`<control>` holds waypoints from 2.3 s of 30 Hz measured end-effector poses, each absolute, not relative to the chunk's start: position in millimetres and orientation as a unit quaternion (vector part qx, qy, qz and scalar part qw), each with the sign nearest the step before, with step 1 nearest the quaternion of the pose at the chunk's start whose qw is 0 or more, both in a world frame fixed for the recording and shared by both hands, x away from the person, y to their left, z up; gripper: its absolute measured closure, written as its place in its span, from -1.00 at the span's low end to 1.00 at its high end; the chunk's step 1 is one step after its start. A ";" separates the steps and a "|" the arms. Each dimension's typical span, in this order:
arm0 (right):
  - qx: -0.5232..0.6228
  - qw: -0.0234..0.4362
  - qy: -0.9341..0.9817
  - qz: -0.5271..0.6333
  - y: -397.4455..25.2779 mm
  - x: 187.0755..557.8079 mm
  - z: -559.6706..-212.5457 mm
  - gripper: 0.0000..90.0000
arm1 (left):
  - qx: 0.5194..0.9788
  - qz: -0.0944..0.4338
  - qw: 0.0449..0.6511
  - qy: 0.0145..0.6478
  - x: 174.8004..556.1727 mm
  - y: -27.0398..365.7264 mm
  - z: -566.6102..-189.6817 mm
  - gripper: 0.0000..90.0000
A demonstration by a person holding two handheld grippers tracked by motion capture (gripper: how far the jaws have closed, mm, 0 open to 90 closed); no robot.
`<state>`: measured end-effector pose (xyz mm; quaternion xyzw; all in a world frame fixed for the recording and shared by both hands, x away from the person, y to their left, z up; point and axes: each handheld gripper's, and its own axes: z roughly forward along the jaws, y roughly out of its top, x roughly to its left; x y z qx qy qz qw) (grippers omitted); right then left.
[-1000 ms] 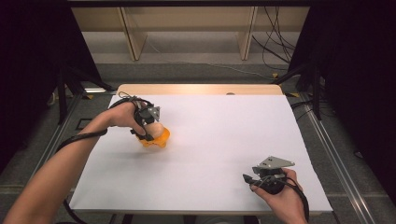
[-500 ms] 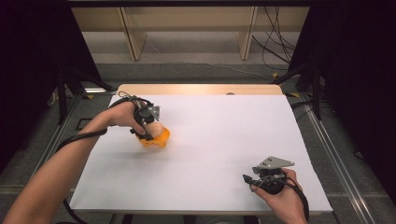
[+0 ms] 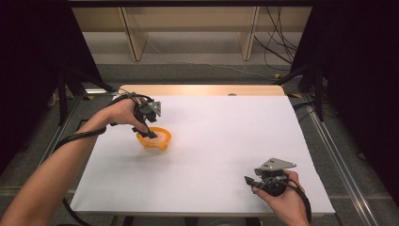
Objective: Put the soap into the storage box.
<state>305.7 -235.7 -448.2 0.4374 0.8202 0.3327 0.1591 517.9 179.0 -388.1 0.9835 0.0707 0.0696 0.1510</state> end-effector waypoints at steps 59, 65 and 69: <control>0.435 0.164 0.820 0.333 -231.5 304.5 -448.4 0.15 | 0.851 0.152 0.321 0.387 331.1 296.6 -456.8 -0.37; 0.414 0.164 0.830 0.336 -232.0 307.7 -450.2 0.15 | 0.840 0.151 0.321 0.411 318.2 307.0 -471.7 -0.37; 0.419 0.162 0.828 0.337 -231.3 307.3 -450.2 0.16 | 0.837 0.148 0.314 0.424 314.4 311.8 -474.4 -0.37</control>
